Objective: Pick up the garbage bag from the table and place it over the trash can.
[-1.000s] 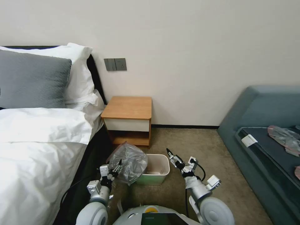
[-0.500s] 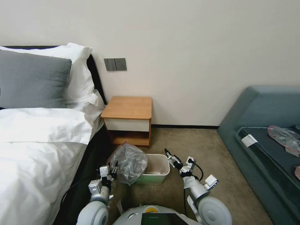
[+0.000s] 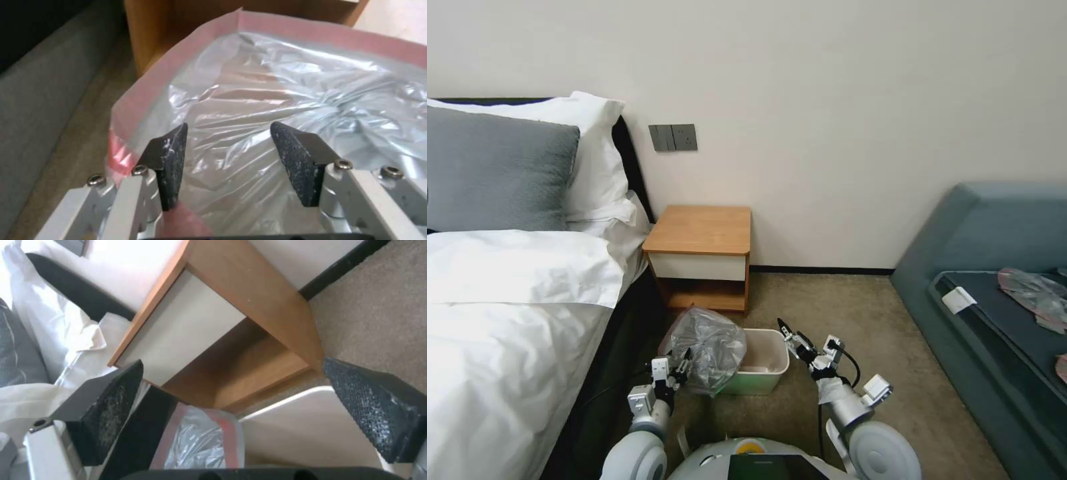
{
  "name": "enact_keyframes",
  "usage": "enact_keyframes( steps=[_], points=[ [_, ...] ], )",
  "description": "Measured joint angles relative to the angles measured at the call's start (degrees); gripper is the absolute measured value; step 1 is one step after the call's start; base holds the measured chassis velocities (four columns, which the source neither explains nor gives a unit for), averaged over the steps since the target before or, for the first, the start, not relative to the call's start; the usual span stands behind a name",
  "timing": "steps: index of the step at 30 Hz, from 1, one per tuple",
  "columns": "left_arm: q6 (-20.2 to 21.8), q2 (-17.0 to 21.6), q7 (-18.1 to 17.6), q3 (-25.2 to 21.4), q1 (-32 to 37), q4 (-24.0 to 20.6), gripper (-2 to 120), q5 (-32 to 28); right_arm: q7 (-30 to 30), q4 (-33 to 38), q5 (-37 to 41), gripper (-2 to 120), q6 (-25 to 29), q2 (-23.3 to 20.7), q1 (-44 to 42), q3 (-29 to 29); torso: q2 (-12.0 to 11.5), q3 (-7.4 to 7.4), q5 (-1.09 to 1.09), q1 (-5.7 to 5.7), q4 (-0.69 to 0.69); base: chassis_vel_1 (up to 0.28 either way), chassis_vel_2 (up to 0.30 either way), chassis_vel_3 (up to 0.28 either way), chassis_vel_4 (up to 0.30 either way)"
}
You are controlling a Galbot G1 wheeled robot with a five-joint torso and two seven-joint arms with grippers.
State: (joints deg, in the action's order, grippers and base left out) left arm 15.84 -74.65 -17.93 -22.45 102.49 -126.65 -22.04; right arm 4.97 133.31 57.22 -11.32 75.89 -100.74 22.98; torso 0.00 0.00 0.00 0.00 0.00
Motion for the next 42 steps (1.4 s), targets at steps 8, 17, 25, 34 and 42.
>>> enact_keyframes(
  steps=[8,17,25,34,42],
  points=[
    [-0.11,0.40,1.04,0.70,-0.09,-0.68,51,1.11,-0.25,0.26,-1.07,100,0.16,0.60,-0.28,-1.09,0.00,0.00,0.00,0.01,0.00,0.000,0.000,0.000,0.000],
    [-0.09,0.78,1.44,2.43,-0.68,0.03,51,1.74,-0.30,0.36,-1.70,100,0.42,0.77,-0.48,-1.53,0.00,0.00,0.00,0.00,0.00,0.000,0.000,0.000,0.000],
    [-0.13,1.05,2.46,4.42,-1.54,1.13,51,3.96,-0.60,0.61,-2.38,100,0.63,1.34,-1.21,-1.52,0.00,0.00,0.00,0.00,0.00,0.000,0.000,0.000,0.000],
    [-0.31,1.54,3.54,6.84,-2.61,1.83,51,5.57,-0.73,0.50,-3.17,100,0.88,1.86,-1.22,-2.20,0.00,0.00,0.00,0.00,0.00,0.000,0.000,0.000,0.000],
    [-0.02,1.43,2.92,8.31,-4.10,2.70,51,5.63,-0.69,0.12,-3.89,100,1.12,2.41,-0.90,-2.48,0.00,0.00,0.00,0.00,0.00,0.000,0.000,0.000,0.000]
  ],
)
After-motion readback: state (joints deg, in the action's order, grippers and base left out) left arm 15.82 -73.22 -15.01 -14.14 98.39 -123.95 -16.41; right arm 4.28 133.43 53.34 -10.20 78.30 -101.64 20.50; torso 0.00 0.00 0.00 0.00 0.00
